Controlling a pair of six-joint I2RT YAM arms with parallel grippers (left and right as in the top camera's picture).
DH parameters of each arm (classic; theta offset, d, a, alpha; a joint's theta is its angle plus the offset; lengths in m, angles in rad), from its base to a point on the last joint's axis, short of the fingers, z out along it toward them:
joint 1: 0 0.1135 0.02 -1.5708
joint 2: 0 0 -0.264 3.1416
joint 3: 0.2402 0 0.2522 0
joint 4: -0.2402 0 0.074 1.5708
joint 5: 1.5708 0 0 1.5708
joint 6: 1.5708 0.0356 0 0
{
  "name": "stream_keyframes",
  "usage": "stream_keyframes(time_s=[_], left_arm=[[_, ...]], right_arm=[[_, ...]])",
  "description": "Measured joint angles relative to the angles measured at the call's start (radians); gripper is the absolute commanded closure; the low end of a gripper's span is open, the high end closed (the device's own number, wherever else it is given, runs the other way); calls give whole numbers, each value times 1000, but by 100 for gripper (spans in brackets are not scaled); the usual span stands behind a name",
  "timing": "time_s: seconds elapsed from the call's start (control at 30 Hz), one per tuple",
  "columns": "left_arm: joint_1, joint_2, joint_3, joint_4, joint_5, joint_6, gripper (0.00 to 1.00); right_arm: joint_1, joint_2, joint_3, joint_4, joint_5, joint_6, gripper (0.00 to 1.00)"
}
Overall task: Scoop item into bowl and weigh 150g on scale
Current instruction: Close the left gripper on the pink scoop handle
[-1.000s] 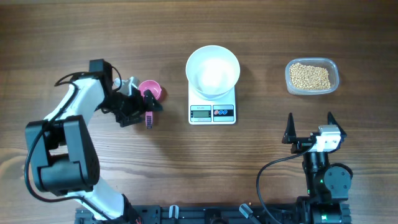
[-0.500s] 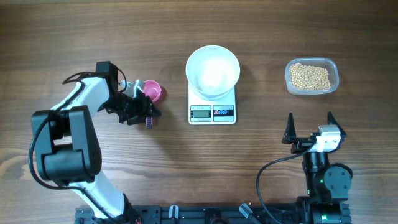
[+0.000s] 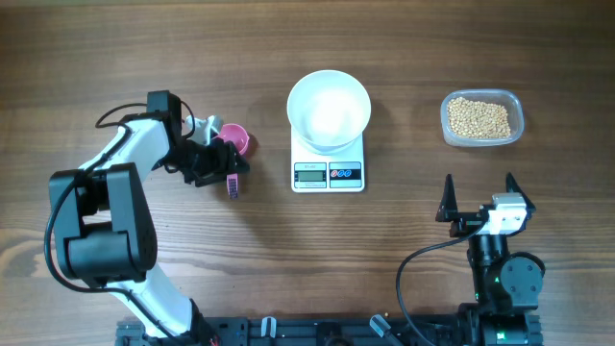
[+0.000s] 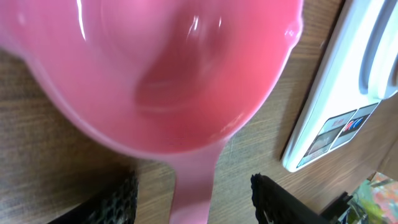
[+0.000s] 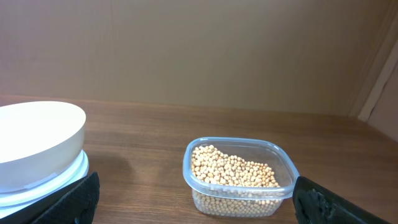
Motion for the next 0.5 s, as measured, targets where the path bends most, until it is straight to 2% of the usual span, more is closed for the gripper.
stream_keyframes(time_s=[0.1,0.27,0.37,0.5], left_arm=[[0,0,0,19,15,-1,52],[0,0,0,35,26,-3,55],[0,0,0,49,26,-4,63],[0,0,0,69,38,-19,63]], right_arm=[[0,0,0,0,0,0,0],[0,0,0,0,0,0,0],[0,0,0,0,0,0,0],[0,0,0,0,0,0,0]])
